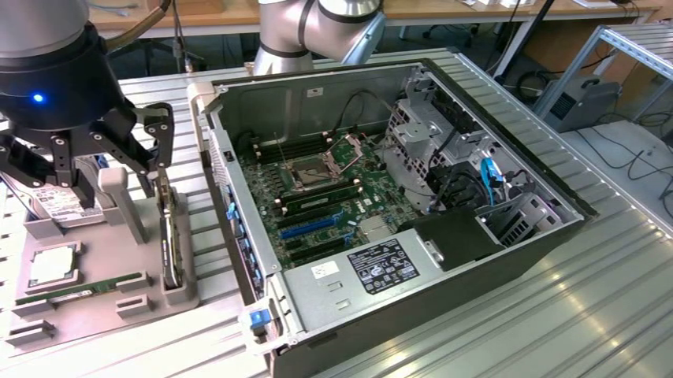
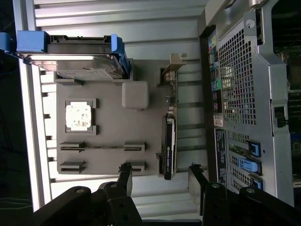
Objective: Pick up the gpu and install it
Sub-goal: 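Pick up the gpu and move the gpu toward the slot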
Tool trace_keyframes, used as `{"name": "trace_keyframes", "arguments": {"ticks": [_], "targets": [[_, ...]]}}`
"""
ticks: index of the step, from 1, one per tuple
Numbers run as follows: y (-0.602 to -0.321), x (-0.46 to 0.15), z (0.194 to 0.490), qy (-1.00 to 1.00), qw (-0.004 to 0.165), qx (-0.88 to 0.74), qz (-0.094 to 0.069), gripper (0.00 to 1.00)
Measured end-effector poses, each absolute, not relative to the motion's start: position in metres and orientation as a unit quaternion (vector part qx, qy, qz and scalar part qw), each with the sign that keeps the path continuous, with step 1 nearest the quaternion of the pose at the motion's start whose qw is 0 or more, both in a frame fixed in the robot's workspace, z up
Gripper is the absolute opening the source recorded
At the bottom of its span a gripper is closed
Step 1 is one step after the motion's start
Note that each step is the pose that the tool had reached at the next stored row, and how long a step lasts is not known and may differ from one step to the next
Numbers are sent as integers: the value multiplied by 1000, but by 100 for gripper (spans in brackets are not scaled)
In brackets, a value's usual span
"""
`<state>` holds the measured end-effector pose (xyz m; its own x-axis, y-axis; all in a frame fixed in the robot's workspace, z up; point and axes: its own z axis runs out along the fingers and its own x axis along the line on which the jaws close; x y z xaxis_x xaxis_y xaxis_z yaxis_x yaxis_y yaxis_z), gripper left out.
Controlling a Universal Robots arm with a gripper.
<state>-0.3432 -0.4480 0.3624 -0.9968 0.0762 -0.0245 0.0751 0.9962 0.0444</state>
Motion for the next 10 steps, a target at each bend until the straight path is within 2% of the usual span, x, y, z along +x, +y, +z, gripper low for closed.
{"name": "trace_keyframes", "arguments": {"ticks": [10], "targets": [[-447, -335, 343, 999, 13, 38, 22, 60]]}}
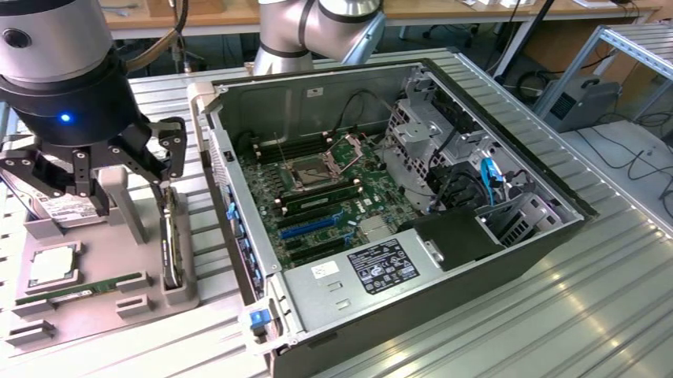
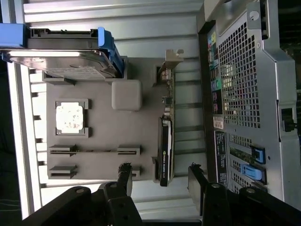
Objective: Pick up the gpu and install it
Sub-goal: 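Pick up the gpu and move the gpu toward the slot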
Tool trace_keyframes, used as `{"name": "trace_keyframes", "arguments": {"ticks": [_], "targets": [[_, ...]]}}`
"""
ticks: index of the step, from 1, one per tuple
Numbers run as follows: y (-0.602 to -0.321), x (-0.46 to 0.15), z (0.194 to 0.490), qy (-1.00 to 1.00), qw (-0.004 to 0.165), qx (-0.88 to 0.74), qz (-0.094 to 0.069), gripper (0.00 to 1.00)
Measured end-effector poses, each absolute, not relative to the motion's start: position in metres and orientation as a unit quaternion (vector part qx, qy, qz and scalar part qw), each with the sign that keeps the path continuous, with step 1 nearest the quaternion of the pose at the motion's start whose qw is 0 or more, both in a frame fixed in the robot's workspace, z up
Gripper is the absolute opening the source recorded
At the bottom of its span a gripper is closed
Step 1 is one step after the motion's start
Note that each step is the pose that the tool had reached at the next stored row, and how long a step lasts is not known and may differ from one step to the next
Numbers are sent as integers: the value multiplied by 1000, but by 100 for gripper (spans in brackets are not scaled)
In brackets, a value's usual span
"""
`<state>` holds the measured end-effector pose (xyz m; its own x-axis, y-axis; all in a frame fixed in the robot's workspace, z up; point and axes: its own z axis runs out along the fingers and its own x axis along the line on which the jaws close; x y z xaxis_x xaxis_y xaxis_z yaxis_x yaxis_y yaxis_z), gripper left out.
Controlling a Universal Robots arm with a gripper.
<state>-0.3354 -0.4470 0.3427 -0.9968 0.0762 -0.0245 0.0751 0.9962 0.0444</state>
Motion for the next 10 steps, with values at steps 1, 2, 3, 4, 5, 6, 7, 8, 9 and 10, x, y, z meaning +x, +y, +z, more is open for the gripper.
{"name": "trace_keyframes", "arguments": {"ticks": [1, 2, 3, 4, 5, 6, 7, 8, 9, 10], "targets": [[-447, -335, 339, 999, 13, 38, 22, 60], [-447, -334, 334, 999, 13, 38, 22, 60], [-447, -333, 329, 999, 13, 38, 22, 60], [-447, -330, 327, 999, 13, 38, 22, 60], [-447, -330, 327, 999, 13, 38, 22, 60], [-447, -329, 327, 999, 13, 38, 22, 60], [-447, -328, 327, 999, 13, 38, 22, 60], [-447, -328, 326, 999, 13, 38, 22, 60], [-447, -327, 326, 999, 13, 38, 22, 60], [-447, -327, 326, 999, 13, 38, 22, 60]]}}
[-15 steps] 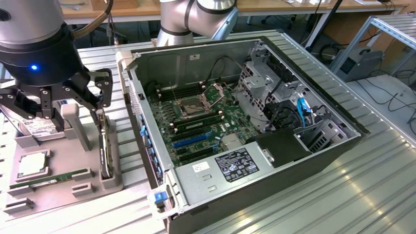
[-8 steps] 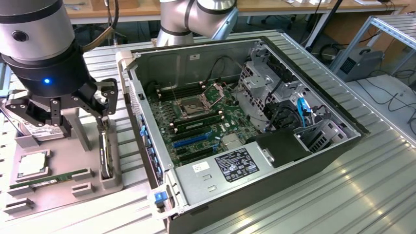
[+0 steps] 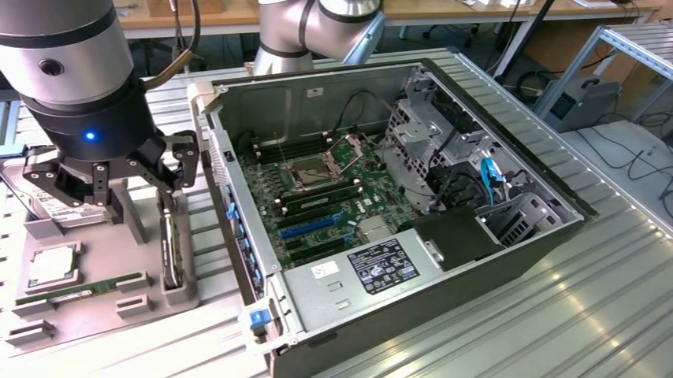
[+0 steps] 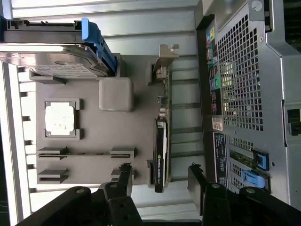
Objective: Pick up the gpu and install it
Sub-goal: 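Pick up the gpu and move the gpu toward the slot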
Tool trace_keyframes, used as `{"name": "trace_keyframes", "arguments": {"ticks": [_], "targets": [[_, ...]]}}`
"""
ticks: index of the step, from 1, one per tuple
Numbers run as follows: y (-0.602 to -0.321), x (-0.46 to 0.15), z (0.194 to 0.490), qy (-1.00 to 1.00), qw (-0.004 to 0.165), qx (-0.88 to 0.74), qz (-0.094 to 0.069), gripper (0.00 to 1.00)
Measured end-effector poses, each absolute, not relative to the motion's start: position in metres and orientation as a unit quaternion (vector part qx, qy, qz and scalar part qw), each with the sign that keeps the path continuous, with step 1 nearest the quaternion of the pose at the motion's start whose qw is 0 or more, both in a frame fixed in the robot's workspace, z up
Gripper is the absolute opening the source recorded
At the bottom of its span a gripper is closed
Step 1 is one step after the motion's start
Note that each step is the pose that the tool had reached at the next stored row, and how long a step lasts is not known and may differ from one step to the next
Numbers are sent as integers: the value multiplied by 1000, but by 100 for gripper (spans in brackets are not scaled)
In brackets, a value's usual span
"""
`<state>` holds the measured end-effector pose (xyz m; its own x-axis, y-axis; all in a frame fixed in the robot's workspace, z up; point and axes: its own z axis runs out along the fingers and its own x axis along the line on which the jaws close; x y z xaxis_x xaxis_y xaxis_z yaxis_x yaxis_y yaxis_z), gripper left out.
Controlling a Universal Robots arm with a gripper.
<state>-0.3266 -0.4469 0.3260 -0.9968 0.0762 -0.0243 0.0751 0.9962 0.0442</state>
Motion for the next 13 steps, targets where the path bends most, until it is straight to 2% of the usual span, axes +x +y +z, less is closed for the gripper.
{"name": "trace_keyframes", "arguments": {"ticks": [13], "targets": [[-445, -318, 323, 999, 13, 38, 20, 60]]}}
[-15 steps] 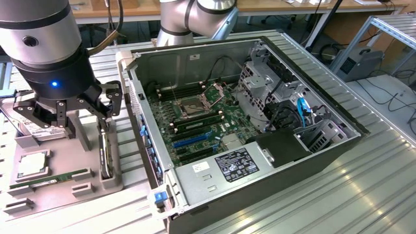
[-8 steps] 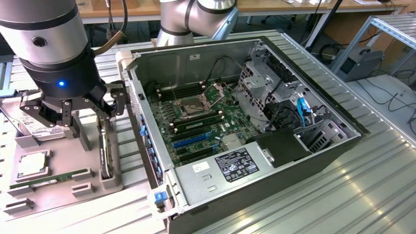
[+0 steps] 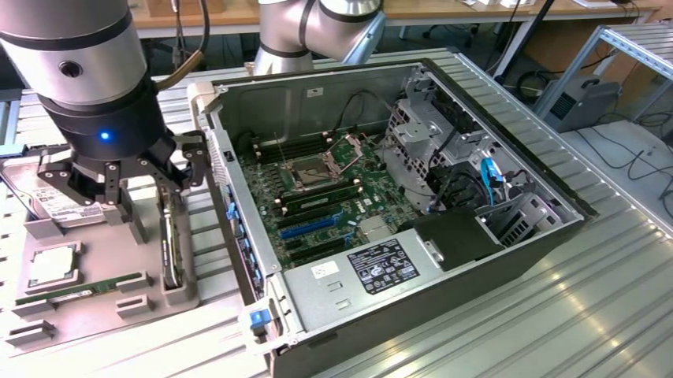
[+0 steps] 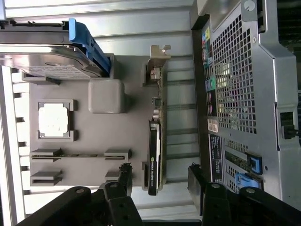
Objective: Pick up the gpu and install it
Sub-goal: 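Pick up the gpu and move the gpu toward the slot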
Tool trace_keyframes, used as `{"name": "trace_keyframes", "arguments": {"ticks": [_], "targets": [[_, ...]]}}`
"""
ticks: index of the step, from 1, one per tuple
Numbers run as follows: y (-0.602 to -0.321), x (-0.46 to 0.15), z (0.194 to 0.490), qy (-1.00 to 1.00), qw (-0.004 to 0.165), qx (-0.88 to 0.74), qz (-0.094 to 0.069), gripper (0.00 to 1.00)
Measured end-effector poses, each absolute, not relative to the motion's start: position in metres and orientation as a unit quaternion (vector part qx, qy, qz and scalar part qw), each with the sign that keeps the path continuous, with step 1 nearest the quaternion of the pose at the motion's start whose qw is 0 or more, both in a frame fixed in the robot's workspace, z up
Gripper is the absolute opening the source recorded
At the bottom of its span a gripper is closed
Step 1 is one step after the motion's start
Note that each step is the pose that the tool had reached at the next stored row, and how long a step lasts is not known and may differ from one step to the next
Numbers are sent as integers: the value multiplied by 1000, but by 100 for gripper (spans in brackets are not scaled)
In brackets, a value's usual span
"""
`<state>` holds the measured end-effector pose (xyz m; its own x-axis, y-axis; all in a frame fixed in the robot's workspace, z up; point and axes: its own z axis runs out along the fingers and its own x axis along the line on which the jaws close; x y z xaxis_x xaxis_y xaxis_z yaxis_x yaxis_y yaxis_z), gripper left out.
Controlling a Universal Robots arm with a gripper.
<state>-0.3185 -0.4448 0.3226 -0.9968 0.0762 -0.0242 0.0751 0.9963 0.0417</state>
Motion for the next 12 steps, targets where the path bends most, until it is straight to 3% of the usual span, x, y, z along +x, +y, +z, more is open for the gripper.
{"name": "trace_keyframes", "arguments": {"ticks": [12], "targets": [[-443, -312, 318, 999, 13, 38, 18, 60]]}}
